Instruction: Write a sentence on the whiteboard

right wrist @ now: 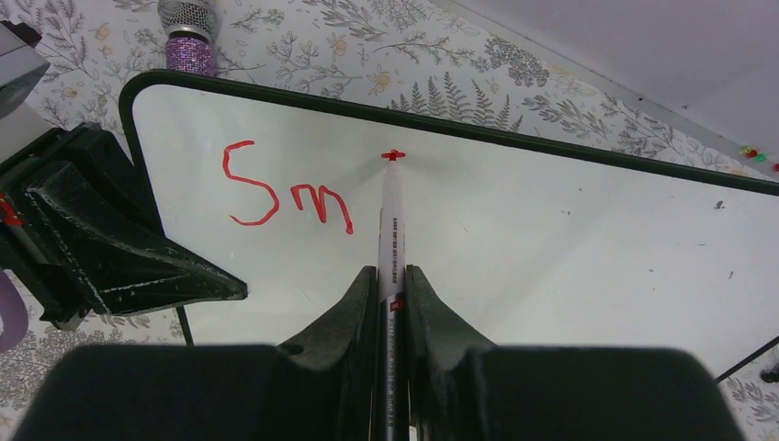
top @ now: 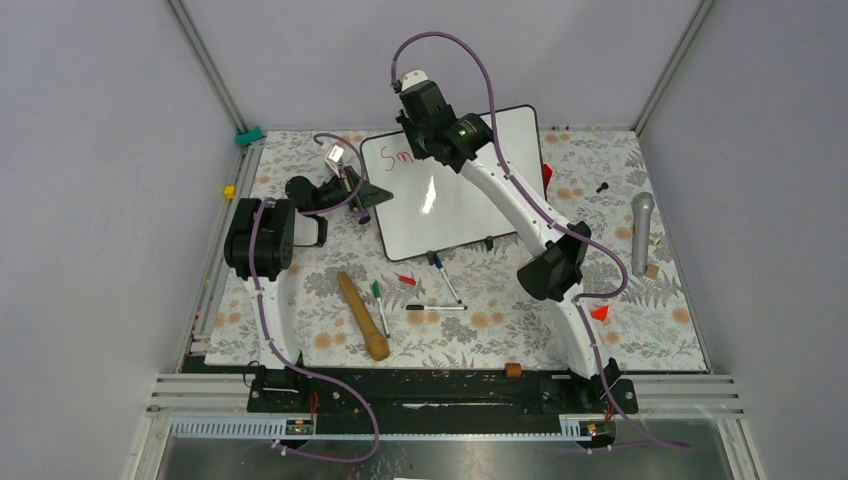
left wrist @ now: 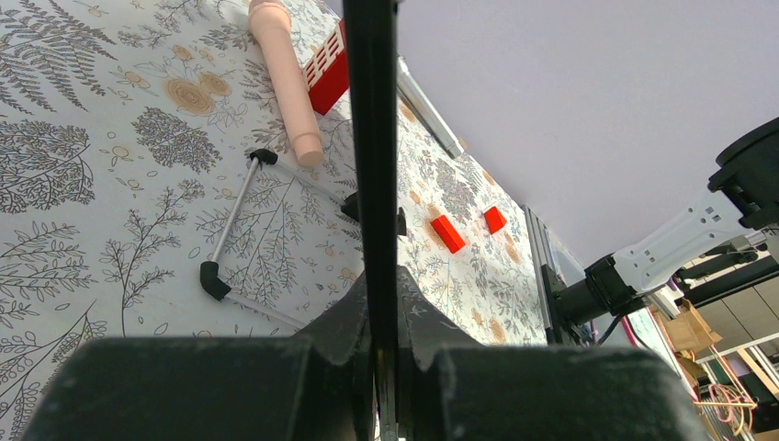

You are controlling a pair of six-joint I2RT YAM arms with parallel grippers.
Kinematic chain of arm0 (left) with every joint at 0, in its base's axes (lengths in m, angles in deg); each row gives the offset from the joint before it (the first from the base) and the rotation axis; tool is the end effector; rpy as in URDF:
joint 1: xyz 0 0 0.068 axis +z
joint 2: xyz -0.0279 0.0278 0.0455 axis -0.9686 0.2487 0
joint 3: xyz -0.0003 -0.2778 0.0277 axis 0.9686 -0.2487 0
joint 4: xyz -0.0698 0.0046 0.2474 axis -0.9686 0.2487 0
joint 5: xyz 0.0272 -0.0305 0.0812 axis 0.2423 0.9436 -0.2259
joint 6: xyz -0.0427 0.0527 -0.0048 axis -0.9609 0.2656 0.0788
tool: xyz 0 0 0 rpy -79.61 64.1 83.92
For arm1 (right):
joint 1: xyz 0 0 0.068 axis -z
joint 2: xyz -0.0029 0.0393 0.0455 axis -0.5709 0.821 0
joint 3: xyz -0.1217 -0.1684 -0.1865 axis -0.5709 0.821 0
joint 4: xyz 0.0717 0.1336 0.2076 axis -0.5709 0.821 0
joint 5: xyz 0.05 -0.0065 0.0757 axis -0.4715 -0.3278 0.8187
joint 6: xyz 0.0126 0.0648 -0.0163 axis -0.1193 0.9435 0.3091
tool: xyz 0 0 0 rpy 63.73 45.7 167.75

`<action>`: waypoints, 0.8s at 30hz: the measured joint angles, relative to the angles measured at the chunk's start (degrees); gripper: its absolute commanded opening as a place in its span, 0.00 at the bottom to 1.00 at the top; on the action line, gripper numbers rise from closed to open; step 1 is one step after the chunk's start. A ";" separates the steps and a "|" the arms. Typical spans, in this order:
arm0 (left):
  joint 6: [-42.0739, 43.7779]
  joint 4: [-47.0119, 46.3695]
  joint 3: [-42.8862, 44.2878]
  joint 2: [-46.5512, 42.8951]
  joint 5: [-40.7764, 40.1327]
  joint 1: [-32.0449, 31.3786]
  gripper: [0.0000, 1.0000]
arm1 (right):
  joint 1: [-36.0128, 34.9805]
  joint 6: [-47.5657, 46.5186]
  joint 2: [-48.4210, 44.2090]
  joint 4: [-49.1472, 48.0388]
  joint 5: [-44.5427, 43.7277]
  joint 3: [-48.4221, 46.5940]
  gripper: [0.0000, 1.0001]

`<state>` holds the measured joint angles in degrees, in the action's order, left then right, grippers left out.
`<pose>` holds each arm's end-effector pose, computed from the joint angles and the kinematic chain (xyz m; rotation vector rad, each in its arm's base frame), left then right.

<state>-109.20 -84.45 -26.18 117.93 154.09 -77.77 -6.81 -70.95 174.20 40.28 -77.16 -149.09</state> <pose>0.4133 -0.0667 0.1734 0.4373 1.6253 -1.5677 0.3972 0.3283 0.3861 -0.5249 1.9999 0.0936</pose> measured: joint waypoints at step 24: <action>0.02 -0.17 -0.02 -0.02 0.02 0.00 0.00 | 0.02 0.92 -6.78 0.00 -0.02 4.85 0.00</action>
<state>-109.17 -84.62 -26.20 117.91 154.11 -77.77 -6.79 -70.04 167.42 40.28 -77.18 -144.23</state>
